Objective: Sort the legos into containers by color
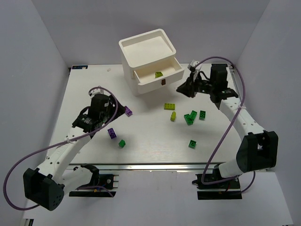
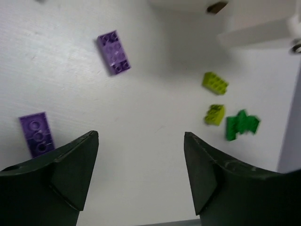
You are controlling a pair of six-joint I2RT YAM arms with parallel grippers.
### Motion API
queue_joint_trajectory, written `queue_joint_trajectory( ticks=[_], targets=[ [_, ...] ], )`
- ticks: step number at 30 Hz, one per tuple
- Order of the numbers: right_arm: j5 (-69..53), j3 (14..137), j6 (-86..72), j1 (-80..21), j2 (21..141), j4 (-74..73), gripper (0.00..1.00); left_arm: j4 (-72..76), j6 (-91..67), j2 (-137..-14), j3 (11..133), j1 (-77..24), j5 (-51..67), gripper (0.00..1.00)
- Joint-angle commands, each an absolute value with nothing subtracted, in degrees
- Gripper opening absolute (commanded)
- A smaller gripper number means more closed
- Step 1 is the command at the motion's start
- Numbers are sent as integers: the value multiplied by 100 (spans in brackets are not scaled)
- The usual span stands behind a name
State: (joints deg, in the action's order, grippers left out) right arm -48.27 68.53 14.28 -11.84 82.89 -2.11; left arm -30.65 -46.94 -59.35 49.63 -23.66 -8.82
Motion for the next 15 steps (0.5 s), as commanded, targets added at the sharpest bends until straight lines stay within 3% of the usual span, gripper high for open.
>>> queue_joint_trajectory(
  ticks=[1, 2, 4, 5, 11, 15],
  targets=[
    [-3711, 6671, 1609, -1309, 8375, -1500, 27, -3120, -4781, -6029, 5790, -2320, -1177, 84],
    [-3457, 6566, 1521, -1327, 8411, -1538, 37, -3207, -4764, -6177, 5931, -2320, -1213, 89],
    [-2991, 6460, 1266, -1449, 8533, -1608, 40, -3347, -4764, -6354, 6397, -2320, -1300, 90],
    [-2806, 6364, 1153, -1476, 8578, -1626, 47, -3375, -4729, -6529, 6520, -2320, -1318, 91],
    [-1961, 6302, 80, -1766, 9087, -1573, 63, -3384, -4675, -6741, 6715, -2320, -1292, 91],
    [-1250, 6608, -307, -2091, 9701, -1644, 68, -3349, -4755, -6601, 6513, -2320, -1239, 91]
  ],
)
